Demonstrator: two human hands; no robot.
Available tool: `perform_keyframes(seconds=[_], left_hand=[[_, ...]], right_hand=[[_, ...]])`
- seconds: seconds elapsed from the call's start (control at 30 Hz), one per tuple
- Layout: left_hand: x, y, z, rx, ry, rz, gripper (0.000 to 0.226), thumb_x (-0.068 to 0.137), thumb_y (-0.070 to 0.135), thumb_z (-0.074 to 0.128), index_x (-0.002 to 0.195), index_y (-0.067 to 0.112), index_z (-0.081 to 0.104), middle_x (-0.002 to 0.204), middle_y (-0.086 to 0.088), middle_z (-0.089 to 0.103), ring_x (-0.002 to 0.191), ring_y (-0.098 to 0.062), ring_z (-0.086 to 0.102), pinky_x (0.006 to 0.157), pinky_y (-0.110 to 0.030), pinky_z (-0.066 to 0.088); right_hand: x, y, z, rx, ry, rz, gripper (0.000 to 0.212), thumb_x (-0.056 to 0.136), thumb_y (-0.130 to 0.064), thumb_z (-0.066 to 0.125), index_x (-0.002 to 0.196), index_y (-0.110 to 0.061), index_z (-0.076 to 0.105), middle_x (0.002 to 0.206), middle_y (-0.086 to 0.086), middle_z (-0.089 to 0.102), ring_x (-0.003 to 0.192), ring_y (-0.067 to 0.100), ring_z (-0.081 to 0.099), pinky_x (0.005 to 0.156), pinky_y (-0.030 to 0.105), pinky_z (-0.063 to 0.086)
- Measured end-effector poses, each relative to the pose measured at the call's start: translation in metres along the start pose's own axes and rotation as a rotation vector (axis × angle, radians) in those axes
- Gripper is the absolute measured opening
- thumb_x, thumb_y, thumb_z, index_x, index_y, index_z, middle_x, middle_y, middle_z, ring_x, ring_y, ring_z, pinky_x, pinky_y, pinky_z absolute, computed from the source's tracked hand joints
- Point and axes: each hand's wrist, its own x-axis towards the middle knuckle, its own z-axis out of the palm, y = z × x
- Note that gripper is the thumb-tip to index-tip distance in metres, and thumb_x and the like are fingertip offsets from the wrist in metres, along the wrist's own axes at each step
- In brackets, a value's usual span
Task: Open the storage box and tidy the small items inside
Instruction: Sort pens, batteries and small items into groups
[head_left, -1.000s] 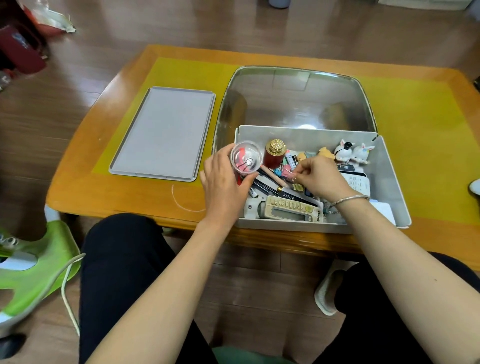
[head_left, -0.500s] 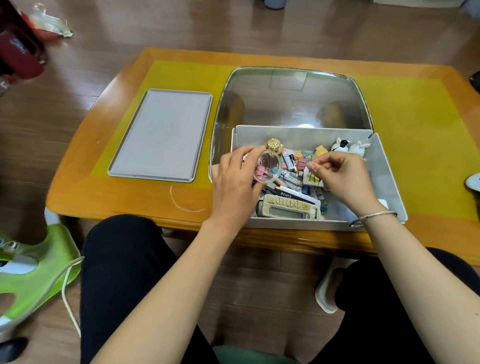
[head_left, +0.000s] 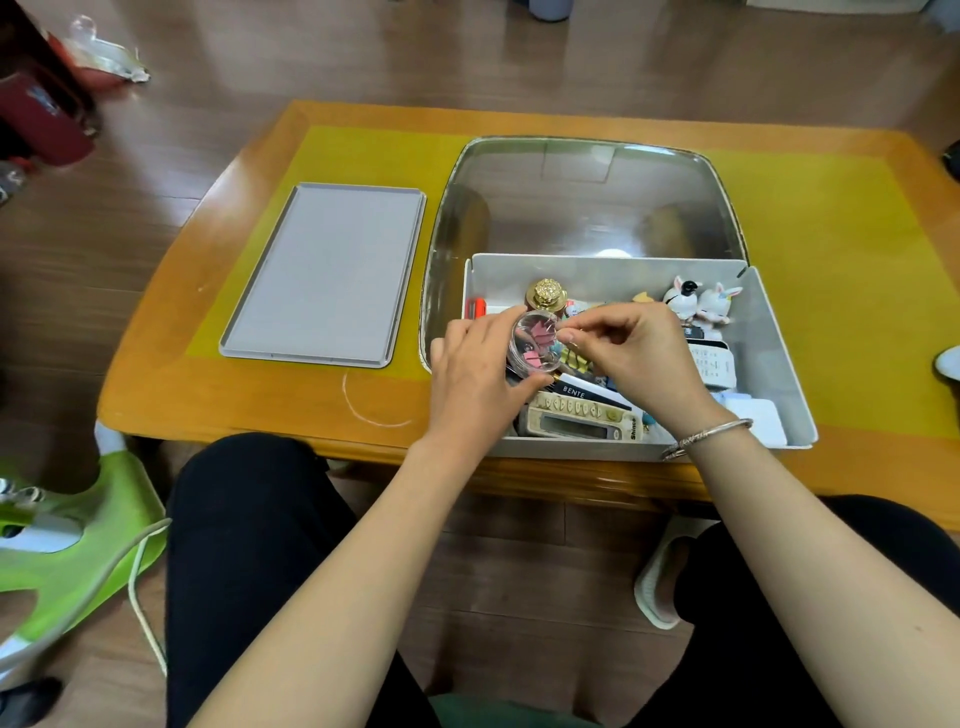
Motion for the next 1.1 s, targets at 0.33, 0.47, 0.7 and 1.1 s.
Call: perform_keyframes(seconds=[0.33, 0.47, 0.7, 1.1], left_hand=[[0.0, -0.001, 0.001, 0.004, 0.001, -0.009, 0.073, 0.069, 0.053, 0.077, 0.131, 0.024, 0.05, 0.121, 0.004, 0.061, 0.107, -0.015, 0.044, 0.082, -0.026, 0.026], [0.001, -0.001, 0.001, -0.005, -0.012, -0.013, 0.074, 0.07, 0.052, 0.077, 0.132, 0.024, 0.049, 0.122, 0.004, 0.06, 0.109, -0.015, 0.044, 0.083, -0.026, 0.025], [0.002, 0.0, 0.001, -0.022, -0.032, -0.04, 0.072, 0.072, 0.06, 0.071, 0.131, 0.025, 0.049, 0.12, 0.005, 0.06, 0.108, -0.014, 0.042, 0.082, -0.028, 0.026], [0.005, -0.013, -0.024, -0.137, 0.164, -0.15, 0.069, 0.08, 0.05, 0.065, 0.135, 0.017, 0.042, 0.131, -0.001, 0.052, 0.12, -0.021, 0.041, 0.099, -0.039, 0.035]], right_hand=[[0.004, 0.001, -0.002, 0.105, 0.111, 0.1, 0.011, 0.081, -0.007, 0.071, 0.086, -0.017, 0.071, 0.068, 0.003, 0.068, 0.055, 0.006, 0.061, 0.056, 0.02, 0.052], [0.004, -0.008, 0.007, 0.153, 0.074, 0.106, 0.014, 0.08, -0.002, 0.071, 0.088, -0.014, 0.07, 0.072, 0.008, 0.069, 0.063, 0.012, 0.066, 0.061, 0.023, 0.056], [0.006, -0.009, -0.003, -0.024, 0.126, 0.042, 0.01, 0.085, -0.017, 0.067, 0.093, -0.019, 0.073, 0.074, -0.011, 0.067, 0.064, 0.007, 0.06, 0.06, 0.021, 0.051], [0.012, 0.046, -0.027, -0.301, 0.048, 0.209, 0.005, 0.082, -0.017, 0.071, 0.085, -0.021, 0.071, 0.074, -0.011, 0.063, 0.065, -0.004, 0.054, 0.065, 0.011, 0.04]])
